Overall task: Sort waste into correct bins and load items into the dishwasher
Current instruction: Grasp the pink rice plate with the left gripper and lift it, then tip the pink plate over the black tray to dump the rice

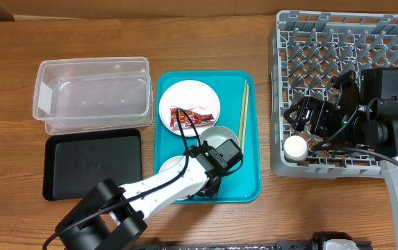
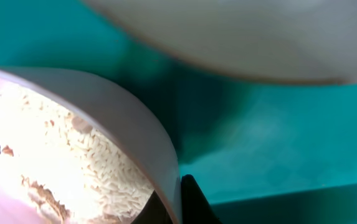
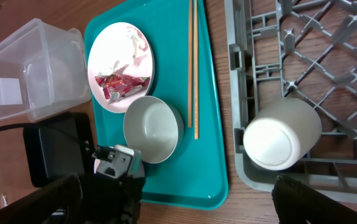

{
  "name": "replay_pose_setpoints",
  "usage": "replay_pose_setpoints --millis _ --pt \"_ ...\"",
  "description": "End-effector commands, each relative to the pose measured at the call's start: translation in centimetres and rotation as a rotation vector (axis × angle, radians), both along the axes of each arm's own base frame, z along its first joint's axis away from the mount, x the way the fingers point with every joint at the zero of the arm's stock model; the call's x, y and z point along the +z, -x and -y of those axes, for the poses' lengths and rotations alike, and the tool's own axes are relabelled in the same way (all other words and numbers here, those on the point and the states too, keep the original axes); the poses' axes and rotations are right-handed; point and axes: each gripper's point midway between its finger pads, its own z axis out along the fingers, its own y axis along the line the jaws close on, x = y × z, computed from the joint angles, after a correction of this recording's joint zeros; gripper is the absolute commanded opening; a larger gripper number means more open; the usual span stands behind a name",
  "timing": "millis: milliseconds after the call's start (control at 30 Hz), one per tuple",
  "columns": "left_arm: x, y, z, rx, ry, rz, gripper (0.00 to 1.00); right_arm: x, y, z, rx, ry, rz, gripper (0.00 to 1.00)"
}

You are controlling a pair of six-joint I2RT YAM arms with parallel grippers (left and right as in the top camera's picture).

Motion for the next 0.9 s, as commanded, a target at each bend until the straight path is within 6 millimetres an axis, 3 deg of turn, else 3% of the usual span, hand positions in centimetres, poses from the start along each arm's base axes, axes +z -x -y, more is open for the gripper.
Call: replay_pose_setpoints --millis 0,200,400,700,867 --pt "1.4 -0.3 0.0 0.081 0.012 0.017 0.04 0.7 -0.3 -0.1 0.008 -0.005 0.022 1.0" --pt "6.6 -2.1 -1.9 0.234 0.09 0.081 0.04 0.6 -0.2 -0.1 0.008 -0.005 0.017 1.0" --pt "11.2 -4.7 -5.6 0.418 0.31 0.092 0.04 0.6 -0.1 -0.1 0.008 -0.005 0.014 1.0" --pt "14.6 -8.7 -11.3 0.552 0.884 -0.025 0.04 0.6 -0.1 -0.1 0.008 -0.005 0.011 1.0" --pt "14.1 -9.7 -14.8 0.591 1.092 -0.043 0.04 0.6 -0.1 -0.1 0.007 -0.005 0.01 1.0"
